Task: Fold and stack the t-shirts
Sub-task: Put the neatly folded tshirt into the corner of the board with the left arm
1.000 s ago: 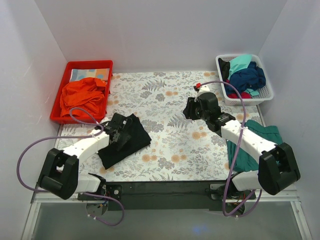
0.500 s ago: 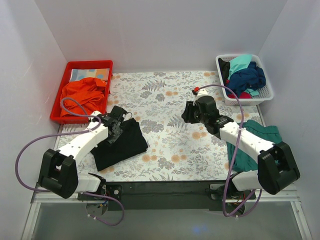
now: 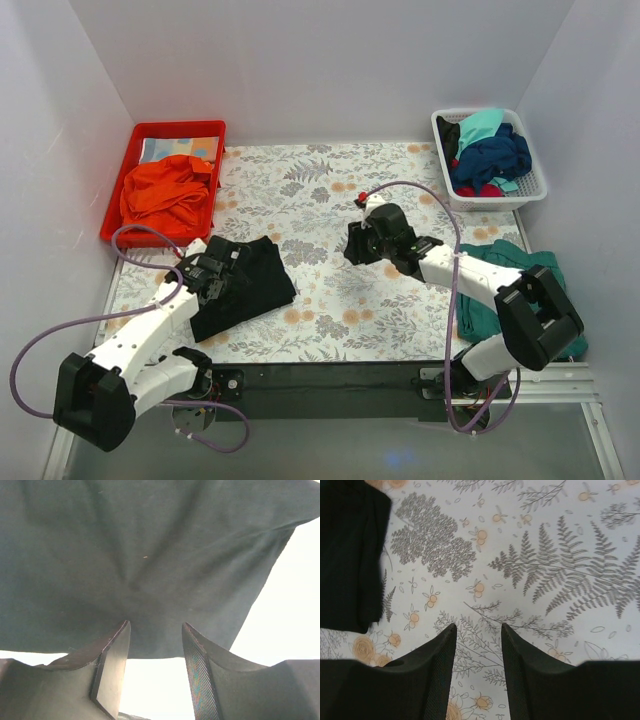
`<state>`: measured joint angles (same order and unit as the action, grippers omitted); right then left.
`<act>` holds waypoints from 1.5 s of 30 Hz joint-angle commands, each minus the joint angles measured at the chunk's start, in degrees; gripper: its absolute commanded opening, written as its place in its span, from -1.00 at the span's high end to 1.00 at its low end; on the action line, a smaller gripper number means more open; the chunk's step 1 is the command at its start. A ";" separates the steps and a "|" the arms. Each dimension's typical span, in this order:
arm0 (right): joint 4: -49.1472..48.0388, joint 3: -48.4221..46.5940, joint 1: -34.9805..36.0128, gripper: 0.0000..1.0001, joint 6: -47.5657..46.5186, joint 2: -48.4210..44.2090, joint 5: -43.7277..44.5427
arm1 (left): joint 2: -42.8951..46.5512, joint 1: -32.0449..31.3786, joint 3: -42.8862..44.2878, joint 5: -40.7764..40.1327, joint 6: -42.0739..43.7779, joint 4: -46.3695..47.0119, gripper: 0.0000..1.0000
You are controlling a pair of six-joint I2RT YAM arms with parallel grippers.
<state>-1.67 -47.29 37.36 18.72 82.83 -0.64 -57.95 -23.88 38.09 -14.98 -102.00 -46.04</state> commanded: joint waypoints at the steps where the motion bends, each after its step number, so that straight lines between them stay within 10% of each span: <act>1: -3.42 -2.55 2.97 0.04 -2.99 2.34 -7.15 | -1.11 -0.29 -0.20 -0.74 -5.72 -8.23 0.12; 14: -13.18 -12.56 6.49 -0.06 -4.57 17.00 -23.69 | -2.44 -0.64 -2.59 -8.13 -25.00 -15.48 0.10; 45: -19.60 -23.29 13.08 -0.37 0.35 41.01 -40.40 | 7.68 -0.64 14.91 -13.23 -3.91 -11.35 0.11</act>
<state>-20.91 -69.28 49.15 17.67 120.88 -40.27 -51.31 -24.49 51.37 -26.20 -107.28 -56.58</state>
